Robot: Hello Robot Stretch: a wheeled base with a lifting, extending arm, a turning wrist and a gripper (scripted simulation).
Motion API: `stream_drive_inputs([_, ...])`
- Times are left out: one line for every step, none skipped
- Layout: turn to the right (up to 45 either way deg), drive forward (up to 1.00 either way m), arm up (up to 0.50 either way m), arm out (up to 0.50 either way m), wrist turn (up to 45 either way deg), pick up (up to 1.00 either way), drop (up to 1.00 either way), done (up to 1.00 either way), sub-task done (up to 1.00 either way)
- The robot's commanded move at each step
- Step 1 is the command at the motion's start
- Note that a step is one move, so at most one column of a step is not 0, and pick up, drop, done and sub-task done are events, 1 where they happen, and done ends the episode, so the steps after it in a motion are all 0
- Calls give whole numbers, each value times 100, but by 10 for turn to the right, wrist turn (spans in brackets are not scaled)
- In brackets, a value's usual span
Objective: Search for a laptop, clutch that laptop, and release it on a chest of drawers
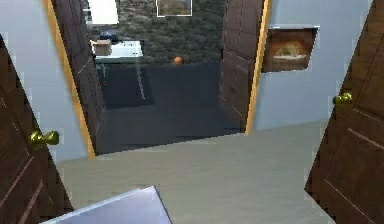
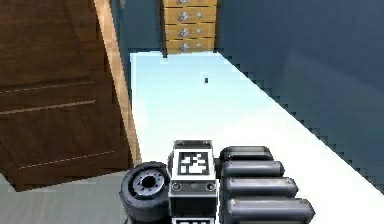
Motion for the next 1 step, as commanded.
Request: stream_drive_inputs([-30,0,0,0,0,0,0,0,0])
